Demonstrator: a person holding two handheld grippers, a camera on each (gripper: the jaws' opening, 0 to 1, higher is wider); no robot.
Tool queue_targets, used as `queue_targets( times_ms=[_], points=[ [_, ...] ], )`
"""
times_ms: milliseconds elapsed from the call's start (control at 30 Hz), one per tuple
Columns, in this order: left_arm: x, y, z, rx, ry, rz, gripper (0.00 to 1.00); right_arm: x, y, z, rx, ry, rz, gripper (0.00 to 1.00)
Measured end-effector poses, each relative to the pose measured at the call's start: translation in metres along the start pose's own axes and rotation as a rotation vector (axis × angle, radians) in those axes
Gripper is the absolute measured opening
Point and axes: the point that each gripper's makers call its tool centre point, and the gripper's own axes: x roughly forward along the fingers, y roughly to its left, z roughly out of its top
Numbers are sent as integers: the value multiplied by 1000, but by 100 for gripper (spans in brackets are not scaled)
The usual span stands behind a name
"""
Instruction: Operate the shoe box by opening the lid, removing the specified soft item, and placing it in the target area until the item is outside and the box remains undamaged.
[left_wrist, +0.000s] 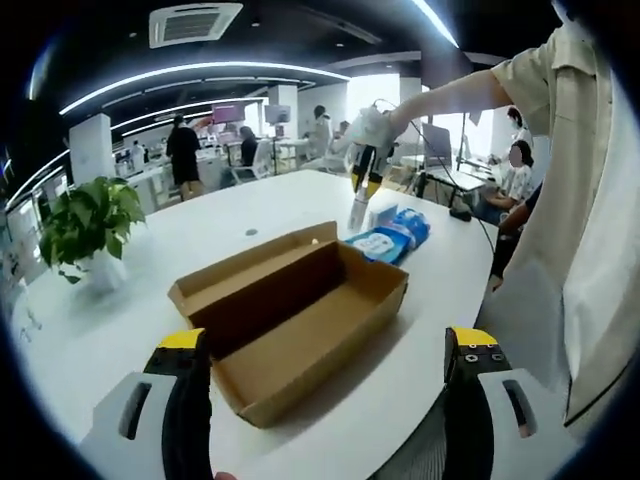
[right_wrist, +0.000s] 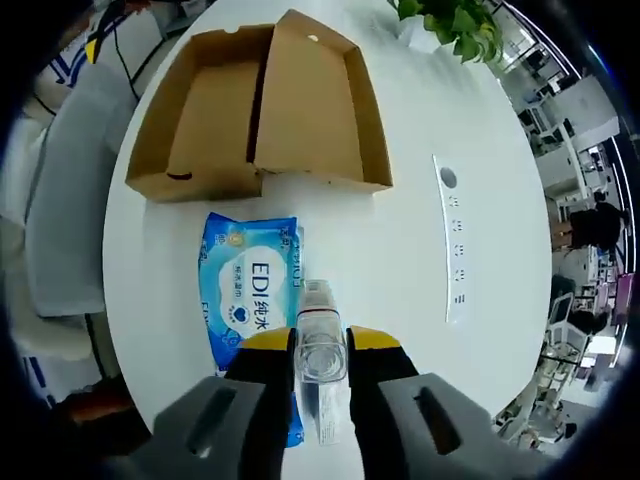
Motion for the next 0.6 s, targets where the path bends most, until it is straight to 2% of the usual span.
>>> queue_targets(
  times_ms=[300, 600],
  points=[
    [-3, 6, -3, -27, -9, 15, 100, 23, -10, -11, -33, 54, 10, 17],
    [-4, 11, -6, -47, -12, 32, 99, 35, -10, -7, -29, 65, 38, 17]
  ],
)
